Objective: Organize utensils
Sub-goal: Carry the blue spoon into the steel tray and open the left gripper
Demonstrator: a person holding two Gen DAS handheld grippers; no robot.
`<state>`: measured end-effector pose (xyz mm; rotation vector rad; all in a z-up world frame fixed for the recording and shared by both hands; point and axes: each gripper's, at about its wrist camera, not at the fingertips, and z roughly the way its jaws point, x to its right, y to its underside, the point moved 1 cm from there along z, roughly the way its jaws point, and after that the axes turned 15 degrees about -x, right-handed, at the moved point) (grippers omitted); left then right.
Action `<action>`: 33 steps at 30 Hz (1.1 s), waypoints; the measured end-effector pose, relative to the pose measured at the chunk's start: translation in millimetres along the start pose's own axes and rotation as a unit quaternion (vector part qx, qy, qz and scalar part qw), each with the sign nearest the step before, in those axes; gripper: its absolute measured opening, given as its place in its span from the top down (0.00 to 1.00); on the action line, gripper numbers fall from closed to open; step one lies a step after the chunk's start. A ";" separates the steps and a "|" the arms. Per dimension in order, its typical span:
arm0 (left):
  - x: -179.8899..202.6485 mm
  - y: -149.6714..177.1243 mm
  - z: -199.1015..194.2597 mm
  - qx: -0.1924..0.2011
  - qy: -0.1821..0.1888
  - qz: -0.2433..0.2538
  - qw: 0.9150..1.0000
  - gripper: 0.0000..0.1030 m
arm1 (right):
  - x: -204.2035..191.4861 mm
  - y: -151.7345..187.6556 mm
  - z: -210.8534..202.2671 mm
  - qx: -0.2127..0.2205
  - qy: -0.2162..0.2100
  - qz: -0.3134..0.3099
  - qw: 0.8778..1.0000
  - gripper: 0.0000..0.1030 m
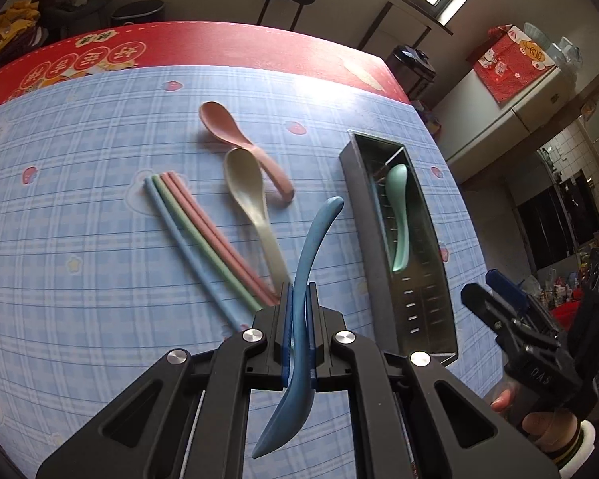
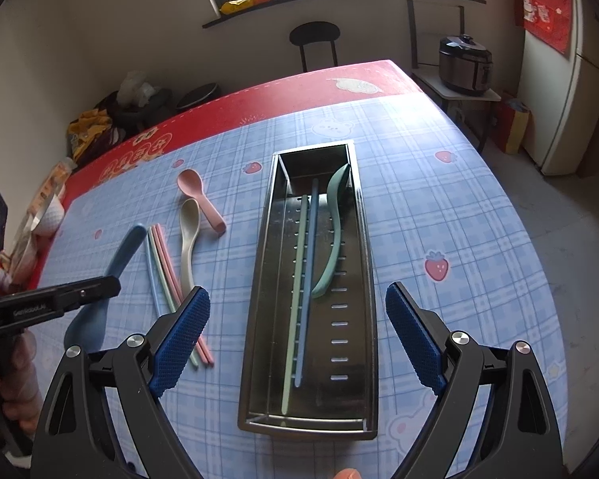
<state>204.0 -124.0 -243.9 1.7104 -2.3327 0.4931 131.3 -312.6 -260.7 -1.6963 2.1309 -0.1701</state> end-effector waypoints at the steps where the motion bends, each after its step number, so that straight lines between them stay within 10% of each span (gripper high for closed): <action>1: 7.4 -6.1 4.4 -0.002 0.007 0.002 1.000 0.94 | 1.9 -0.5 0.1 -0.001 0.001 0.000 1.000 0.16; 24: 78.6 -110.3 98.2 -0.052 0.087 -0.083 0.991 0.94 | 48.7 -13.6 -2.7 -0.017 0.027 0.032 0.999 0.16; 33: 92.8 -127.2 103.4 -0.047 0.066 -0.033 0.996 0.94 | 54.4 -10.7 -7.0 -0.015 0.028 0.045 0.998 0.16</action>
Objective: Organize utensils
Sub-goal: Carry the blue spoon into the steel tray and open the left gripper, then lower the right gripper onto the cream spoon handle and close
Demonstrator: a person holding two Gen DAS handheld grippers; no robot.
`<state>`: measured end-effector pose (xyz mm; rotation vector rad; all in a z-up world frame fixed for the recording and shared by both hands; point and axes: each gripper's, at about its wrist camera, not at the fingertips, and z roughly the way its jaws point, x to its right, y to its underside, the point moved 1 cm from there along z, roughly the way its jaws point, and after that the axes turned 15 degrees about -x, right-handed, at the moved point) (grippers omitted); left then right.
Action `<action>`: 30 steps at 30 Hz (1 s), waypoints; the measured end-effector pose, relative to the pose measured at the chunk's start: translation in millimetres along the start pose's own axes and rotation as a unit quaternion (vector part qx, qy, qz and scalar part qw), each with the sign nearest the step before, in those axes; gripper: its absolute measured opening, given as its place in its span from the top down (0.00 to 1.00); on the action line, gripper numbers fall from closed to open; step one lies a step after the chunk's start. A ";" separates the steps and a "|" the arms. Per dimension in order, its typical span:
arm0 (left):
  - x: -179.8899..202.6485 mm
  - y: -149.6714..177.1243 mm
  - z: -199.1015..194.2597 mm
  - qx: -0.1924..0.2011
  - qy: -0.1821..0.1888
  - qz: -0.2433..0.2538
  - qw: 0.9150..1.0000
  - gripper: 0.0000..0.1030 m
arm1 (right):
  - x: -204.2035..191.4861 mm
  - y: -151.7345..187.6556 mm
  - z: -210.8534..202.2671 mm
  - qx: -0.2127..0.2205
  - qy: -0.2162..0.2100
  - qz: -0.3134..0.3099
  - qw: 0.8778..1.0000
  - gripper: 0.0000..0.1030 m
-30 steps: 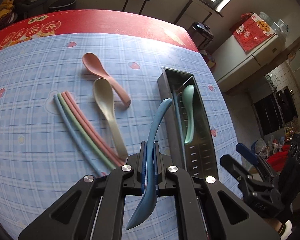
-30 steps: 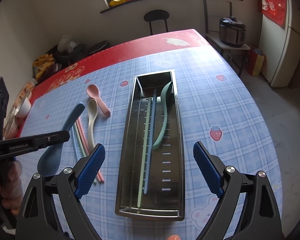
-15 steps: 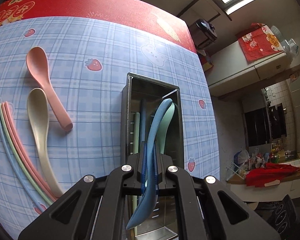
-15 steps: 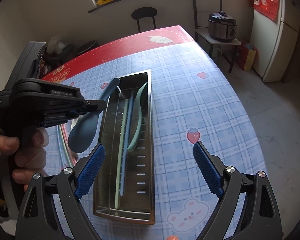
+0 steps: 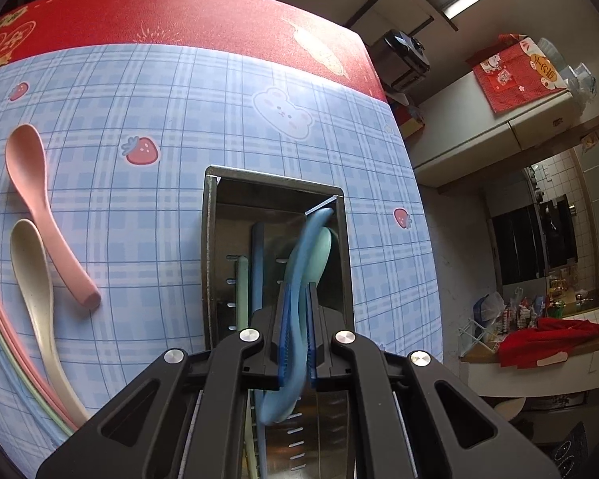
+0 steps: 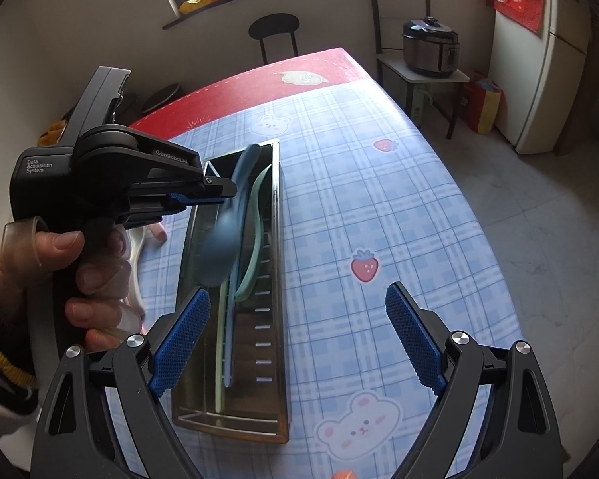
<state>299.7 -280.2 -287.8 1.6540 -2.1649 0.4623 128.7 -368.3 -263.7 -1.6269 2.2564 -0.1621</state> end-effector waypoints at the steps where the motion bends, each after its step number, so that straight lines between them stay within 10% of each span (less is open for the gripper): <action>1: 1.0 -0.6 -2.9 0.002 -0.002 0.007 1.000 0.93 | -0.7 -0.6 -0.9 0.002 0.000 0.000 1.000 0.16; 15: -54.7 63.7 -109.0 0.105 -0.096 0.091 0.986 0.81 | -33.2 4.4 -12.4 0.026 -0.033 -0.004 0.999 0.16; 30: -183.2 175.6 -171.8 0.157 -0.198 0.010 0.968 0.73 | -108.5 6.5 17.2 -0.001 -0.044 -0.075 0.996 0.16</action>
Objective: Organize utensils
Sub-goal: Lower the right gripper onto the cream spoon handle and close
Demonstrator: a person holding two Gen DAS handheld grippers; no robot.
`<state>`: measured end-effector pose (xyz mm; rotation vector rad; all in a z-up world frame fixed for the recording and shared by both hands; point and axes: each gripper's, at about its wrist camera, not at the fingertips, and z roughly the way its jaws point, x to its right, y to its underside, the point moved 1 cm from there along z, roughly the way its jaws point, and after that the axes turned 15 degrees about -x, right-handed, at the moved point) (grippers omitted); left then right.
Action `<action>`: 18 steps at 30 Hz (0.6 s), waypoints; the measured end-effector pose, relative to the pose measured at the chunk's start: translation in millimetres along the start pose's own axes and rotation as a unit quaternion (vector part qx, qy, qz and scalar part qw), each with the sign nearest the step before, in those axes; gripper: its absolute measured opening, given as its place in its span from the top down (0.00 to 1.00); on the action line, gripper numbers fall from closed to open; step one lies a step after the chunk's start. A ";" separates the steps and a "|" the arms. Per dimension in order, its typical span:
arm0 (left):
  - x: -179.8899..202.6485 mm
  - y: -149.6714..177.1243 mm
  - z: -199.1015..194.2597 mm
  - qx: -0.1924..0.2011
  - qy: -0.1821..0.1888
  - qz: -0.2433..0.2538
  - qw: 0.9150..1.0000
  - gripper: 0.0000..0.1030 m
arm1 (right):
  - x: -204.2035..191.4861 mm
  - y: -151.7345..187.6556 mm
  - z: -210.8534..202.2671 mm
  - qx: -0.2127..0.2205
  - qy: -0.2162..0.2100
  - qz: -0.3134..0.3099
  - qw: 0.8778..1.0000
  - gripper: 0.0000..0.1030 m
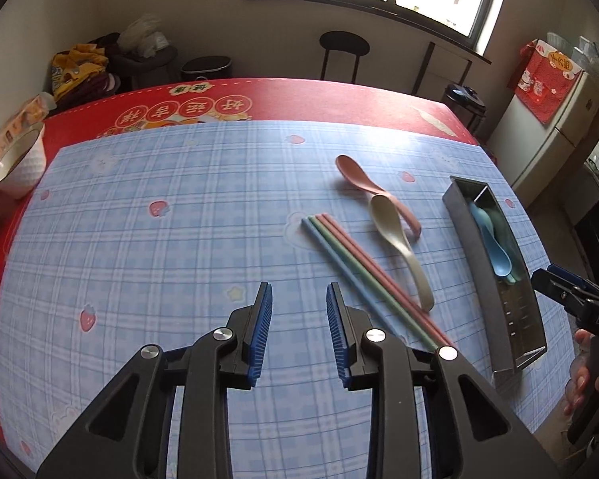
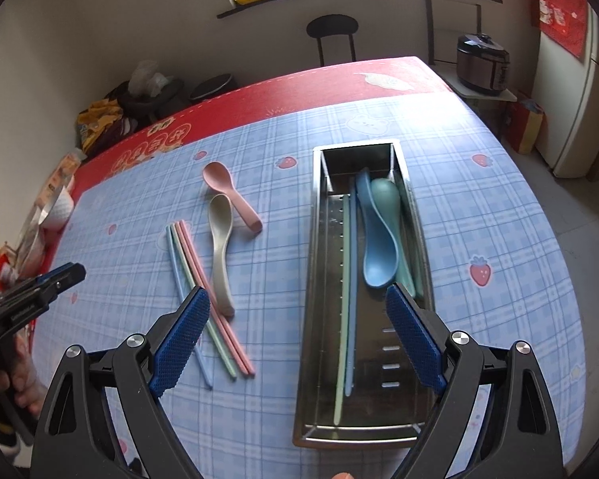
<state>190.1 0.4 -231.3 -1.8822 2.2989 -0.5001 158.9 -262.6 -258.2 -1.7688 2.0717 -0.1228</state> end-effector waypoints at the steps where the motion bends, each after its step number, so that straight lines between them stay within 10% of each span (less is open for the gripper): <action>1: -6.6 4.6 -0.4 0.000 -0.003 -0.008 1.000 0.73 | -6.2 -1.6 2.7 -0.002 -0.001 -0.008 1.000 0.16; 9: -42.2 27.9 0.6 -0.003 -0.014 -0.042 0.999 0.73 | -51.6 -17.6 39.1 -0.025 -0.012 -0.071 0.997 0.16; 18: -77.6 37.6 3.3 -0.009 -0.005 -0.065 0.998 0.73 | -66.0 -40.8 97.6 -0.068 -0.018 -0.063 0.996 0.54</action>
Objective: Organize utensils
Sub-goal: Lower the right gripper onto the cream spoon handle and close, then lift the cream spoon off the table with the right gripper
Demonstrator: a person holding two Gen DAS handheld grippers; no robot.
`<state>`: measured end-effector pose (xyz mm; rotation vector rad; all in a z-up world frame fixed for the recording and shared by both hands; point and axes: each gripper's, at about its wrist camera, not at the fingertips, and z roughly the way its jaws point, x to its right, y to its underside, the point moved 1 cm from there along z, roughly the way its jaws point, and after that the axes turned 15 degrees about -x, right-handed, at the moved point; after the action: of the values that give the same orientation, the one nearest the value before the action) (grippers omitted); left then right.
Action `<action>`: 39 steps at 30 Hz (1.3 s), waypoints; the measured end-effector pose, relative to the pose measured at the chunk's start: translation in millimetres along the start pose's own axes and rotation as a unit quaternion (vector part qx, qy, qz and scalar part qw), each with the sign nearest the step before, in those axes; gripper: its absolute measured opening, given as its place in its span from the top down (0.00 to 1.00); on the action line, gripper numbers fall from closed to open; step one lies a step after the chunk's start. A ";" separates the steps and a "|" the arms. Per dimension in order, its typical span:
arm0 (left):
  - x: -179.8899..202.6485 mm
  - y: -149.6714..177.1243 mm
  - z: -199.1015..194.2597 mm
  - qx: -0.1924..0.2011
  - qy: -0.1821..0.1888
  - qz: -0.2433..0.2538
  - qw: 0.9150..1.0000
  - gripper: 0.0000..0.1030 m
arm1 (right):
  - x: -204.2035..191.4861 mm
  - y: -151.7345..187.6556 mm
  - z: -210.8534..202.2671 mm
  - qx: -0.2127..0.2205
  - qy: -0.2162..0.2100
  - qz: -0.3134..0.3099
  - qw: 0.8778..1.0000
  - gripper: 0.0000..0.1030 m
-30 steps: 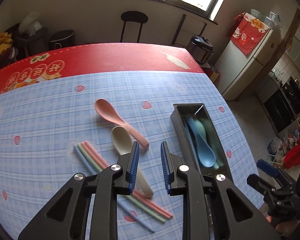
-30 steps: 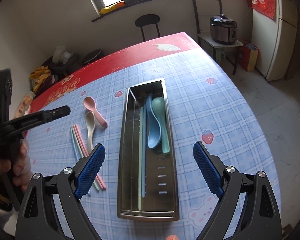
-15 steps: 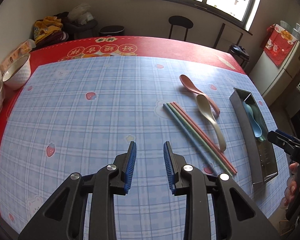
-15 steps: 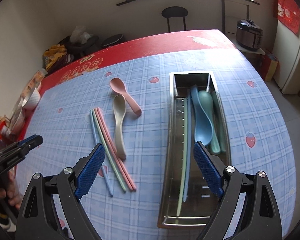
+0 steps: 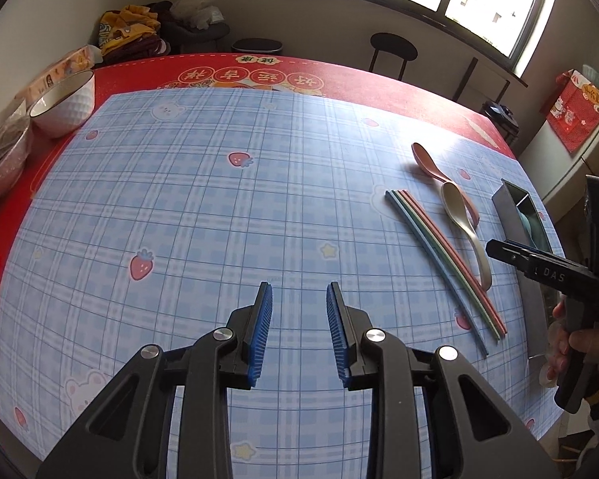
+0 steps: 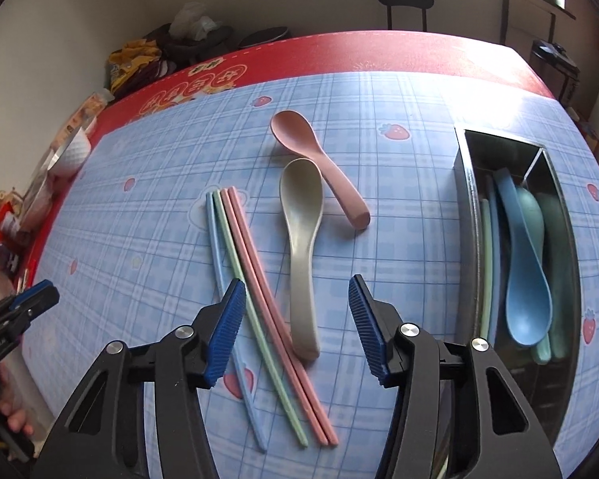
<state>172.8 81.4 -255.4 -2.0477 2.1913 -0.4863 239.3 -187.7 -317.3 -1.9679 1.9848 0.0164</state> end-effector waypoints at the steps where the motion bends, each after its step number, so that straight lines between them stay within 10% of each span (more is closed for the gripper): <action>1: -3.5 0.4 0.1 0.000 0.001 -0.001 1.000 0.73 | 0.8 -2.9 3.9 -0.001 -0.002 0.006 1.000 0.56; 15: -39.3 2.5 0.9 -0.004 -0.004 -0.023 1.000 0.73 | -2.6 -17.0 35.1 -0.018 -0.012 0.063 0.998 0.71; 22: -49.0 -0.4 -1.0 -0.009 -0.005 -0.029 1.000 0.73 | -4.2 -16.2 36.3 -0.020 -0.002 0.077 0.997 0.93; 39: 23.9 31.2 -20.7 0.011 -0.018 -0.050 0.999 0.73 | 13.0 45.0 -48.1 0.056 -0.056 0.048 0.996 0.93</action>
<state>135.0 62.5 -241.8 -2.1463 2.0615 -0.4769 184.6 -210.5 -285.7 -1.7615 1.9631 0.0383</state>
